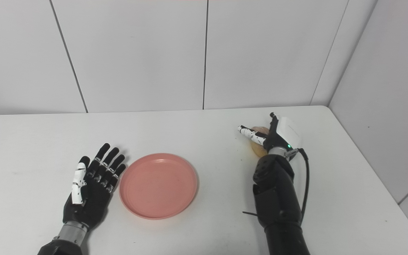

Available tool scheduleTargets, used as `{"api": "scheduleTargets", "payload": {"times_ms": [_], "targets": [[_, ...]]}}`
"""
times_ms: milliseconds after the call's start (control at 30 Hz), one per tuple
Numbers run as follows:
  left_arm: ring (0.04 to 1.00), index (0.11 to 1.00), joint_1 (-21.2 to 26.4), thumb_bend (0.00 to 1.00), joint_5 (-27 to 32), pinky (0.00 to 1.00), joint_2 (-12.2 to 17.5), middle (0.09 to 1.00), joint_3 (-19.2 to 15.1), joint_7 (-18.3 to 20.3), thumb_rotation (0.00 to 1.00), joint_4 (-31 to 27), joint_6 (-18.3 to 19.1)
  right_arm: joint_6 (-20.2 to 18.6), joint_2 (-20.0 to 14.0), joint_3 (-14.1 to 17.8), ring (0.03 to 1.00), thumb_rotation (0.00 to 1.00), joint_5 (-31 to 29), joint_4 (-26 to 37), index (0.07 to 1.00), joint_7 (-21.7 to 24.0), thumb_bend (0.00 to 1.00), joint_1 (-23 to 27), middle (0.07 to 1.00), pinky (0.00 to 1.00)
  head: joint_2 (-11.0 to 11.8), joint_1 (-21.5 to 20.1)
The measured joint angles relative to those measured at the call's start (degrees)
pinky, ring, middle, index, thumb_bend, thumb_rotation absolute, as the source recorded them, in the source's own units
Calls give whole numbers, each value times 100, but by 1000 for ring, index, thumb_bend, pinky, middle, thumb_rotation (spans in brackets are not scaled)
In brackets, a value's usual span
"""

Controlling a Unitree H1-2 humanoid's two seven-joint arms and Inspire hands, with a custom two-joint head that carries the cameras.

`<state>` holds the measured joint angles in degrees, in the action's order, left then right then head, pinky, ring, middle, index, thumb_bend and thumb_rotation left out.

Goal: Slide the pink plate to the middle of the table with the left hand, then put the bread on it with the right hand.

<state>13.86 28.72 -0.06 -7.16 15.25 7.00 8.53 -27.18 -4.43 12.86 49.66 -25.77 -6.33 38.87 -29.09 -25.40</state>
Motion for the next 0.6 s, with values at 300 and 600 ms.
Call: {"api": "scheduleTargets", "payload": {"times_ms": [300,600], "targets": [[933,922,0,351,-18,974,-3,936,7,-62,1000,-6,-2,0,-101,-85,805,594,-169,-298,868,-190,956,93,832,719,0,-18],[937,922,0,349,-18,976,-2,937,10,-60,1000,0,-13,0,-141,-111,819,571,-168,-420,858,-219,953,153,848,745,-9,-9]]}}
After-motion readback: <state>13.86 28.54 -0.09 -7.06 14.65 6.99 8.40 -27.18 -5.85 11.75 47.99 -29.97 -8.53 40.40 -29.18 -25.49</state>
